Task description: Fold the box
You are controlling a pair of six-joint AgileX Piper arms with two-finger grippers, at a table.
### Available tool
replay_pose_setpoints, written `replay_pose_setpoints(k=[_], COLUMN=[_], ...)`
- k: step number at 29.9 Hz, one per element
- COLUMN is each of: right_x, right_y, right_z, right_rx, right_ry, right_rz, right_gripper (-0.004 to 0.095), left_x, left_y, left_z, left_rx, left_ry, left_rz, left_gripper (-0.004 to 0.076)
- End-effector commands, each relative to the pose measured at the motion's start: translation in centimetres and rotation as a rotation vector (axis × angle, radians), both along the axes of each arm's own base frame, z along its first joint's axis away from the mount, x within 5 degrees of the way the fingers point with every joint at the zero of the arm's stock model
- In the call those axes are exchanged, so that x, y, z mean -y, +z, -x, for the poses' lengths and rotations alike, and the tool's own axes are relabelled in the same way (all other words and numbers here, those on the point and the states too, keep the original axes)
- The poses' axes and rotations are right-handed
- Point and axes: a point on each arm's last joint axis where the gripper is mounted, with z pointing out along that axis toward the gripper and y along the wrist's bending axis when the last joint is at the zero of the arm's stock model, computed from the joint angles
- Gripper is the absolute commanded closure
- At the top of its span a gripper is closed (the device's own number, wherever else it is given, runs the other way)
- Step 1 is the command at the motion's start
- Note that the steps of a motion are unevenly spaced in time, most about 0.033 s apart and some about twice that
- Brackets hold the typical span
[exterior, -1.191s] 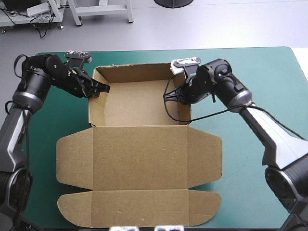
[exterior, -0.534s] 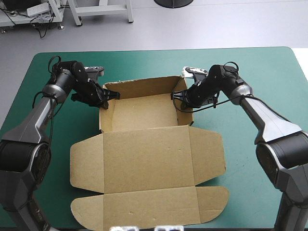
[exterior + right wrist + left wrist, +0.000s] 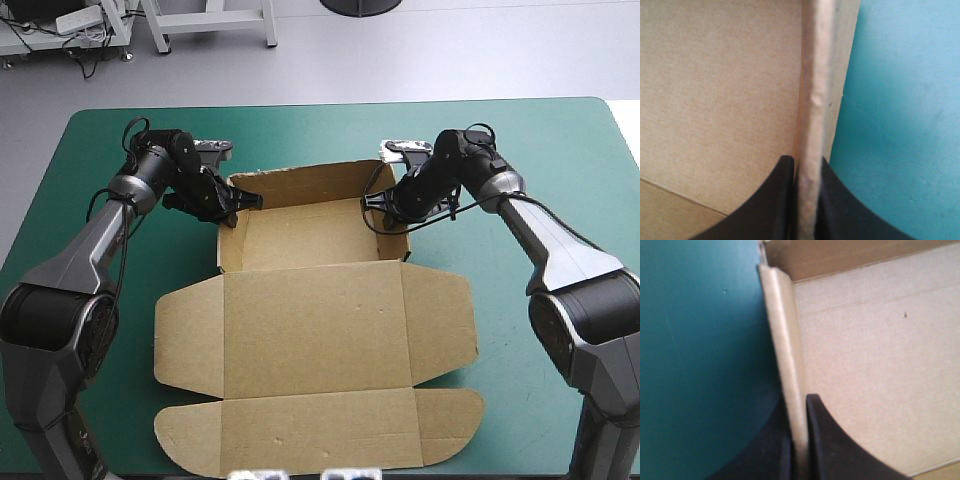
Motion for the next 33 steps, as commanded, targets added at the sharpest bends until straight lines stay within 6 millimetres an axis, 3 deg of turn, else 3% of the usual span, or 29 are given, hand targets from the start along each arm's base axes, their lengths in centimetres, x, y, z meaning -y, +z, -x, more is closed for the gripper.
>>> replay_pose_setpoints(k=[1, 9, 16, 27, 33], right_x=[0.7, 0.7, 0.9, 1.2, 1.2], right_y=[2.8, 0.9, 2.0, 5.8, 5.9], right_z=[-0.1, -0.3, -0.6, -1.0, -1.0], right_rx=[0.111, 0.032, 0.077, 0.187, 0.190], right_ry=[0.006, 0.032, 0.071, 0.125, 0.125], right_rz=[0.002, 0.050, 0.086, 0.131, 0.133], right_gripper=[0.0753, 0.0697, 0.0608, 0.0518, 0.0502], left_x=[0.4, 0.4, 0.4, 0.4, 0.4], left_y=[1.3, 1.3, 1.3, 1.3, 1.3], left_z=[0.3, 0.2, 0.3, 0.2, 0.3], left_rx=[0.047, 0.056, 0.055, 0.056, 0.028], left_ry=[-0.030, -0.028, -0.066, -0.039, 0.025], left_rz=[0.001, 0.002, -0.009, -0.001, 0.016], left_gripper=[0.0734, 0.0734, 0.0709, 0.0356, 0.0332])
